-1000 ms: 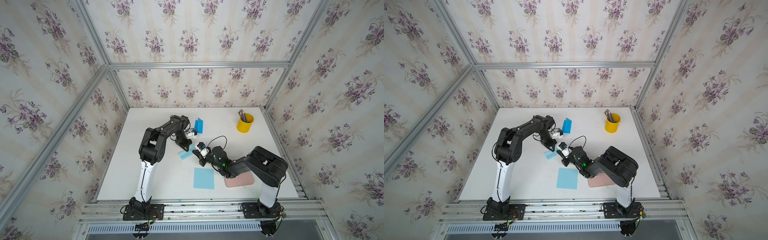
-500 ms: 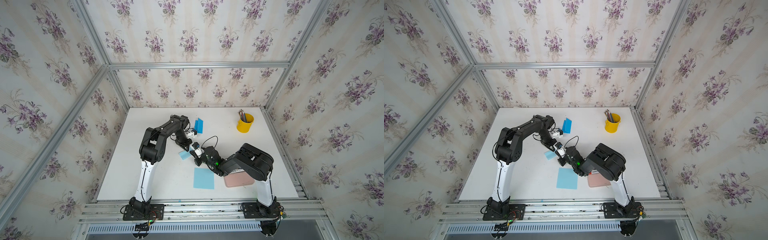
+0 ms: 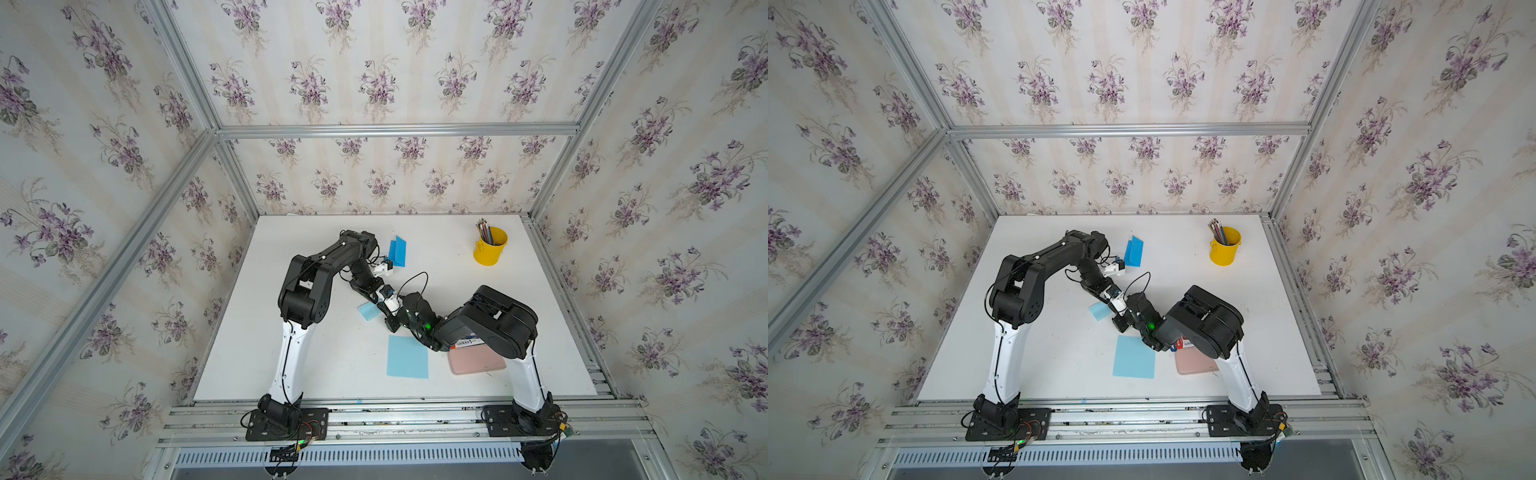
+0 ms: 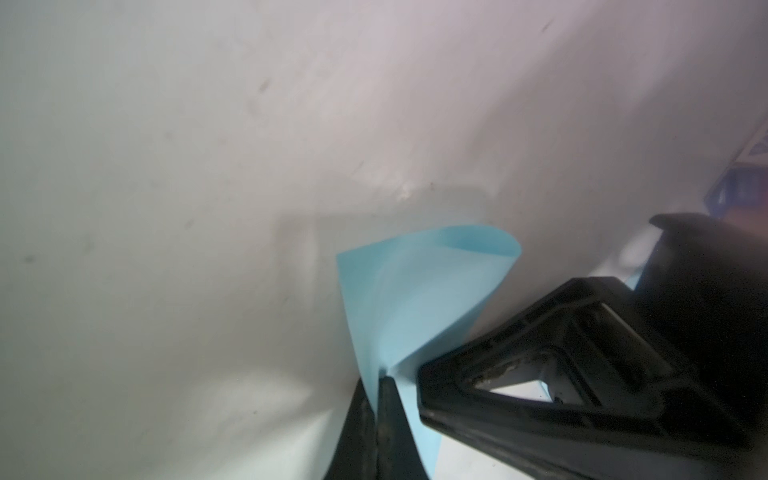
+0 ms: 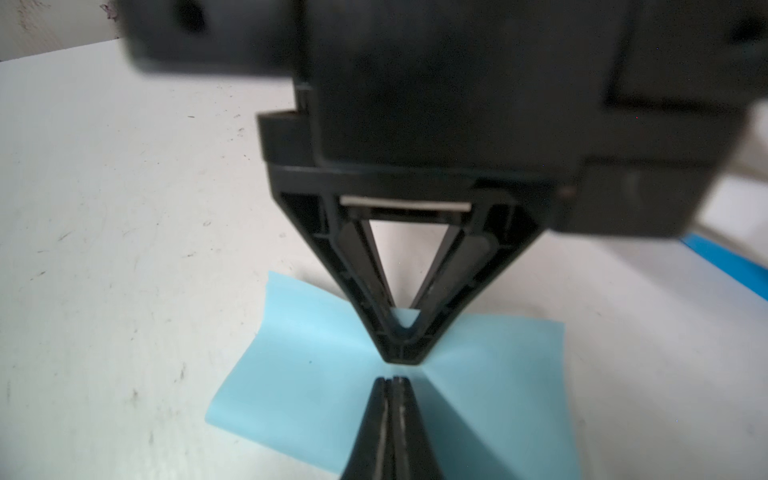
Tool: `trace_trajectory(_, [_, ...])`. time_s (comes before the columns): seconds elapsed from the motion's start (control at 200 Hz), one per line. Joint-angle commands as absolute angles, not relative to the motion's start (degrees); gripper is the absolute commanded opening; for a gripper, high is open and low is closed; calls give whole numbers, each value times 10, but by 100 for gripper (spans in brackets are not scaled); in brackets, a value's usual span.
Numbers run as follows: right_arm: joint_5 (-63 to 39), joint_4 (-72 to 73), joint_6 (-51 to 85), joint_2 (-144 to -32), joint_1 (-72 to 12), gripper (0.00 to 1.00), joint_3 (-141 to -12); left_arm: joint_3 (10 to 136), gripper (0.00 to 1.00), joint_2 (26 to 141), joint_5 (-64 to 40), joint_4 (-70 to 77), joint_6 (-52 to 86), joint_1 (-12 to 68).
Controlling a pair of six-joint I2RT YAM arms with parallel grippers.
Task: Fold the square paper along the opposite sides
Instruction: Smooth out the paper at the center of the board.
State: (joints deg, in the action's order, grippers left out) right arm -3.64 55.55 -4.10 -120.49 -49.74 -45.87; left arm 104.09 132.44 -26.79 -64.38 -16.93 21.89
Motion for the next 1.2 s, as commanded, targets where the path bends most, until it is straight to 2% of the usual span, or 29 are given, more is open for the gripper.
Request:
trace_trajectory(0.0, [-25,555,-46,-1209,-497,0,-467,1040,0,1327,-256,-648,-164,219])
trace_trajectory(0.365, [-11,521,-46,-1226,-508,0,-462,1043,0,1337,-237,-643,-154,219])
trace_trajectory(0.919, [28,531,-55,-1158,-520,0,-366,1052,0,1346,-209,-639,-140,218])
trace_trajectory(1.194, [0,560,-87,-1101,-520,0,-388,1048,0,1340,-211,-634,-132,219])
